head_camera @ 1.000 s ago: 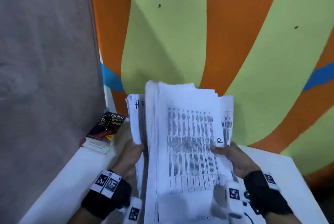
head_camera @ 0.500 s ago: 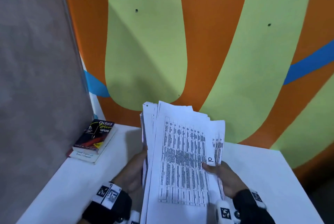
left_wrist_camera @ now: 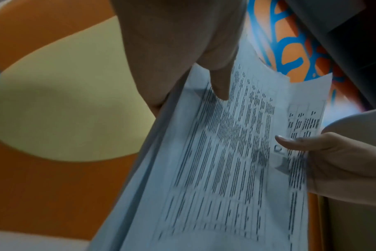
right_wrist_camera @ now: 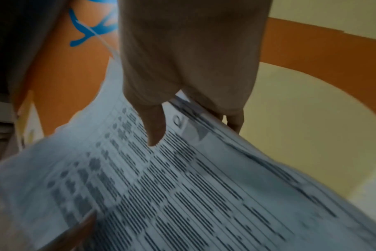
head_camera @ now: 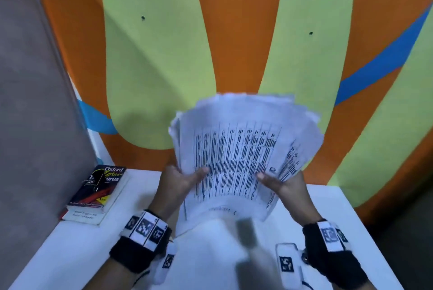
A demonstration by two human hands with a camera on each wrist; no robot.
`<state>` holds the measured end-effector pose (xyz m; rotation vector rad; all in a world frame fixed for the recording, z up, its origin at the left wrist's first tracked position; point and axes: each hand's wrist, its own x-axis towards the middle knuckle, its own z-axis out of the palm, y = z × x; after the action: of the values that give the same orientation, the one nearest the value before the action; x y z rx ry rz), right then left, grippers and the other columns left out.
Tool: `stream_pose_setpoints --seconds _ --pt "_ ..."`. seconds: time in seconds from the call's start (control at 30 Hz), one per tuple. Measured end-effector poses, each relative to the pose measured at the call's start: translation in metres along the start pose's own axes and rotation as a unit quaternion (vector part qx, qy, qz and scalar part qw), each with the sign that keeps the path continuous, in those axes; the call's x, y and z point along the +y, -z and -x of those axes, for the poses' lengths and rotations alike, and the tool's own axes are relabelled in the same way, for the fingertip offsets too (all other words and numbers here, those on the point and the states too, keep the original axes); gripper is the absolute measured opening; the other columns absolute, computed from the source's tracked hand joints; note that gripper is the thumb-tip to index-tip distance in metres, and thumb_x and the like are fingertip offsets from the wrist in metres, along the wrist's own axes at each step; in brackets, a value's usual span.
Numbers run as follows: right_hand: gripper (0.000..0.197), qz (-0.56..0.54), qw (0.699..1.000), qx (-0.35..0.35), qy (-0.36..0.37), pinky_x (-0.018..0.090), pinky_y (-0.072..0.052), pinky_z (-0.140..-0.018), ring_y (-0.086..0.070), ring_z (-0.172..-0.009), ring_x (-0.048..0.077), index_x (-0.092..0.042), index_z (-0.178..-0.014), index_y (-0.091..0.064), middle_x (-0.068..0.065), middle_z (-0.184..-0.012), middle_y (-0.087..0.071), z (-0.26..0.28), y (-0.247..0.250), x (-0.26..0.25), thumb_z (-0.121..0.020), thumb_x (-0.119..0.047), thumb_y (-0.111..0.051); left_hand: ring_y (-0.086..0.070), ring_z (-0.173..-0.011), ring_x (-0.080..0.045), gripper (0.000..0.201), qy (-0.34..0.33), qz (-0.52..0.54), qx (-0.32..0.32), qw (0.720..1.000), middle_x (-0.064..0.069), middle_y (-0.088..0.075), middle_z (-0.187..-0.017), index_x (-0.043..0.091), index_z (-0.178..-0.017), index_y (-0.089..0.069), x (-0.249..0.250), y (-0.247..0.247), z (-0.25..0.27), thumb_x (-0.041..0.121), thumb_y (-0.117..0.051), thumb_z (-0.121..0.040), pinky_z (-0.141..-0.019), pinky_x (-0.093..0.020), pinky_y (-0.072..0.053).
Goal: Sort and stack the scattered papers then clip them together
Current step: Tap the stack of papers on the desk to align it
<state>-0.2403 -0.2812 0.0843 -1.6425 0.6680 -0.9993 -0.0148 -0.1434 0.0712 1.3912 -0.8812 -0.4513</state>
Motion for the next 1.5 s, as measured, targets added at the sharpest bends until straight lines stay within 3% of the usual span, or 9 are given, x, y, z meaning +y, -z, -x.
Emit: stream_pose_setpoints --seconds 0.2,0.33,0.5,0.63,0.77,0.87,0.97,1.17,1.5 --pt "0.055 -0.053 0.998 0.04 0.007 0.031 -0.058 -0.074 -0.071 -0.093 0.019 -0.004 -0.111 -0.061 0.008 -0.102 -0.073 0.006 0.005 0.018 -0.07 -0.032 -0.083 -0.07 -0.079 0.001 0.036 0.006 0.103 -0.015 0.995 0.016 -0.076 -0.083 0.003 -0.101 -0.066 -0.008 -0.017 0.013 -0.015 -0.073 -0.07 -0.068 -0.014 -0.053" --pt "0.008 -0.038 0.995 0.088 0.039 0.02 -0.05 -0.064 -0.064 -0.07 0.008 -0.006 -0.085 -0.062 -0.005 -0.076 -0.07 -0.006 0.009 0.007 -0.088 -0.012 -0.066 -0.072 -0.085 -0.007 0.017 -0.022 0.016 0.024 0.999 0.016 -0.076 -0.086 0.017 -0.093 -0.073 -0.009 -0.016 -0.001 0.015 -0.078 -0.077 -0.084 -0.032 -0.056" --pt "0.025 -0.036 0.986 0.143 0.084 0.015 -0.038 -0.05 -0.047 -0.05 -0.002 -0.01 -0.064 -0.055 -0.011 -0.052 -0.056 -0.022 0.0 -0.015 -0.086 -0.011 -0.067 -0.054 -0.055 -0.013 0.055 -0.049 0.014 0.049 0.998 0.004 -0.06 -0.059 0.001 -0.064 -0.06 0.002 -0.013 -0.006 0.053 -0.076 -0.07 -0.062 -0.024 -0.04" --pt "0.025 -0.024 0.996 0.047 0.065 0.012 -0.049 -0.063 -0.065 -0.072 -0.001 -0.015 -0.093 -0.063 -0.016 -0.077 -0.072 -0.022 0.011 -0.016 -0.072 -0.024 -0.074 -0.064 -0.057 0.003 0.045 -0.033 0.042 0.0 0.999 0.012 -0.069 -0.058 -0.013 -0.081 -0.064 0.005 -0.014 -0.001 0.028 -0.081 -0.073 -0.059 -0.013 -0.048" --pt "0.018 0.014 0.999 0.026 0.027 0.006 -0.045 -0.059 -0.064 -0.064 -0.007 -0.016 -0.088 -0.063 -0.02 -0.068 -0.07 -0.009 0.013 -0.007 -0.077 -0.009 -0.077 -0.07 -0.097 -0.018 0.063 -0.004 0.051 0.002 0.999 -0.003 -0.075 -0.104 0.011 -0.106 -0.069 -0.017 -0.019 0.001 0.049 -0.084 -0.058 -0.091 -0.038 -0.053" --pt "0.038 0.017 0.996 0.069 0.049 0.002 -0.035 -0.045 -0.05 -0.038 -0.007 -0.026 -0.064 -0.05 -0.019 -0.039 -0.053 -0.01 0.009 -0.016 -0.079 -0.001 -0.074 -0.059 -0.063 -0.018 0.063 -0.002 0.026 0.011 1.0 -0.007 -0.064 -0.074 0.01 -0.074 -0.064 -0.015 -0.022 -0.002 0.071 -0.073 -0.059 -0.068 -0.031 -0.045" --pt "0.028 -0.011 0.992 0.087 0.092 0.006 -0.046 -0.062 -0.064 -0.069 -0.009 -0.017 -0.096 -0.064 -0.017 -0.076 -0.072 -0.016 0.007 -0.027 -0.075 -0.005 -0.079 -0.035 -0.047 -0.014 0.063 -0.025 0.001 0.021 0.999 -0.007 -0.039 -0.051 0.007 -0.058 -0.051 -0.001 -0.021 -0.01 0.065 -0.072 -0.065 -0.051 -0.025 -0.028" --pt "0.109 0.158 0.944 0.12 0.265 0.006 -0.038 -0.087 -0.047 -0.114 -0.008 -0.032 -0.15 -0.01 -0.013 -0.124 -0.05 -0.026 0.021 -0.031 -0.072 -0.006 -0.081 -0.073 -0.078 -0.016 0.061 0.017 0.044 -0.029 0.998 0.0 -0.077 -0.084 0.007 -0.092 -0.072 0.005 -0.032 0.002 0.05 -0.087 -0.052 -0.068 -0.025 -0.056" --pt "0.04 0.217 0.938 0.096 0.254 0.005 -0.04 -0.083 -0.054 -0.098 -0.013 -0.019 -0.119 -0.055 -0.018 -0.103 -0.06 -0.02 0.037 -0.042 -0.084 -0.032 -0.07 -0.057 -0.072 -0.028 0.081 0.054 0.005 -0.072 0.996 -0.022 -0.059 -0.081 0.0 -0.09 -0.064 -0.018 -0.038 -0.002 0.066 -0.083 -0.048 -0.086 -0.053 -0.054"
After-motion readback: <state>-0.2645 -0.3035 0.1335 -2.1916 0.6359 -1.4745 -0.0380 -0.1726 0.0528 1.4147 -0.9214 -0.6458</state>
